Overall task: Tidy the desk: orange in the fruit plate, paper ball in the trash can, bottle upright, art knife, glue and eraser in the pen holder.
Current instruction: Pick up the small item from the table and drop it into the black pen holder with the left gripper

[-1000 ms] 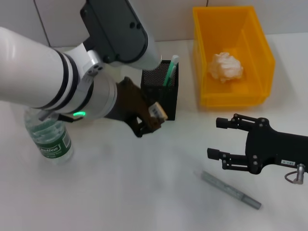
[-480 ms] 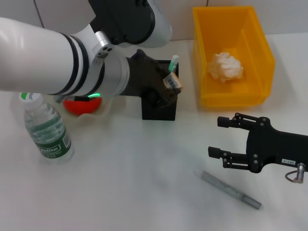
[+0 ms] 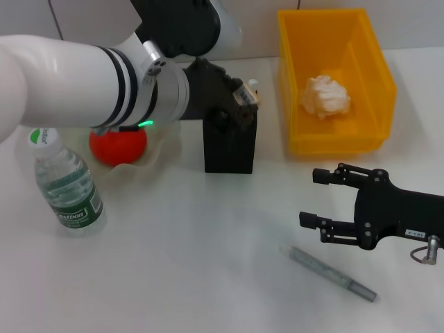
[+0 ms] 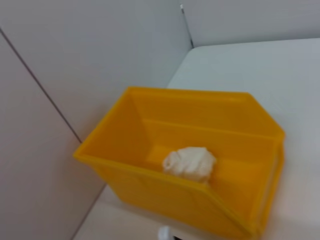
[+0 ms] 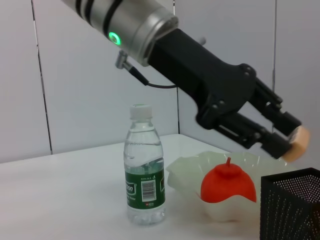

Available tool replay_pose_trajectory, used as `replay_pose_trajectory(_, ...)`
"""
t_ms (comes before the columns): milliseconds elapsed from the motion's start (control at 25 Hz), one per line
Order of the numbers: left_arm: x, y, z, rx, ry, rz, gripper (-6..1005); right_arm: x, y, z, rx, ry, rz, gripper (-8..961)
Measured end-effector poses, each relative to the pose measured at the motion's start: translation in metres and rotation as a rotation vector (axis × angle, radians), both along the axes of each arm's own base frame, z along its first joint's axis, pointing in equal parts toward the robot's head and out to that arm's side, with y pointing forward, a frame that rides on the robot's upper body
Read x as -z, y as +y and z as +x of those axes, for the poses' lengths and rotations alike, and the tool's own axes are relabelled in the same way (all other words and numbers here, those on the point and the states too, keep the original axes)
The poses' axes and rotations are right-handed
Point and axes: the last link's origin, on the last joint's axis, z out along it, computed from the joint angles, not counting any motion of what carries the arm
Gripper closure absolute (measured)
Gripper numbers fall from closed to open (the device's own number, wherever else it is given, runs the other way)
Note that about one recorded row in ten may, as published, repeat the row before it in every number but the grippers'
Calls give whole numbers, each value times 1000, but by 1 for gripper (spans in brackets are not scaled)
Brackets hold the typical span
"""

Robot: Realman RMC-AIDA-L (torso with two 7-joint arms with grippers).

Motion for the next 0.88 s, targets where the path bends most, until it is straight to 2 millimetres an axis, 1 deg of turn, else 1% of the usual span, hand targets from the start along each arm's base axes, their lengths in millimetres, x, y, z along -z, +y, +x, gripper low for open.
replay_pose_trajectory(80,0,6,-1,7,-12,24,613,0,0,0,2,2,-2,187)
replay_pose_trajectory(160,0,7,-1,11,-16,31,612,0,0,0,3,3,-2,187)
replay_pose_trajectory(280,2,17,-5,17,-28,63,611,0,0,0,4,4,-4,187)
replay_pose_trajectory(320,2,17,-5,17,-28,63,611,1,0,0,5,5,-4,187)
replay_pose_trajectory(440,6,25,-10,10,-29,83,610,1,-1,0,6,6,-4,186)
replay_pose_trajectory(680,9,32,-20,-5,-24,101,609,1,0,0,8,8,-7,186)
replay_pose_trajectory(880,11,32,-26,-13,-13,103,607,1,0,-1,8,8,-7,186)
